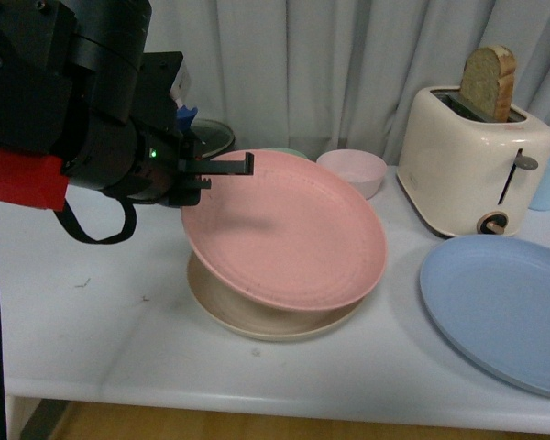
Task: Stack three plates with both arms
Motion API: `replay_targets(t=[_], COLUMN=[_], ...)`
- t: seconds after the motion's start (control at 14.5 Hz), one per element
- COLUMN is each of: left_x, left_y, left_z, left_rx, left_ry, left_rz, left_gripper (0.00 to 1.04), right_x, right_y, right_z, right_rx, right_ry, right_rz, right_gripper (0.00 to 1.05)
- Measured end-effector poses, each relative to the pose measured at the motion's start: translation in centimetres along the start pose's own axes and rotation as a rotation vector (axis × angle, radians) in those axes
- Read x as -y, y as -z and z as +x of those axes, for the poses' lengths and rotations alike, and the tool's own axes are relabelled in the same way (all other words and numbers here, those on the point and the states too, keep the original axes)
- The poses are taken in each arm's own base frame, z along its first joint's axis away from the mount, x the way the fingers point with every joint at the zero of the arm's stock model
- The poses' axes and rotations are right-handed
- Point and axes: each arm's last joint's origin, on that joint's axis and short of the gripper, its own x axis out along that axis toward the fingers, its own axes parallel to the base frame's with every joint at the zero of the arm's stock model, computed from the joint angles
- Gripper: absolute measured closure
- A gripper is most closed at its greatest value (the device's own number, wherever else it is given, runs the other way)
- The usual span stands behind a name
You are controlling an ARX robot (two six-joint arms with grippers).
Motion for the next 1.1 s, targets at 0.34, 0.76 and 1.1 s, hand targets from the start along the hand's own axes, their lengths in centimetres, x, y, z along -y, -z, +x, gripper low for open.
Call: replay_targets(t=[0.34, 0.76, 1.1], left_x=[0.0, -0.6, -0.6], left_y=[0.7, 2.4, 2.9], left_z=[1.8, 2.5, 2.9], left_rx=[-0.016, -0.037, -0.03], left_ry=[-0.029, -0.067, -0.051], left_rz=[-0.082, -0.092, -0.096], left_gripper=[1.03, 1.03, 0.71], right_x=[0.0, 0.0, 0.0], right_y=[0.0, 0.0, 0.0], right_z=[0.0, 0.0, 0.0], right_rx=[0.0, 0.0, 0.0], right_ry=[0.0, 0.0, 0.0], right_rz=[0.0, 0.0, 0.0], right_gripper=[0.06, 0.06, 0.06])
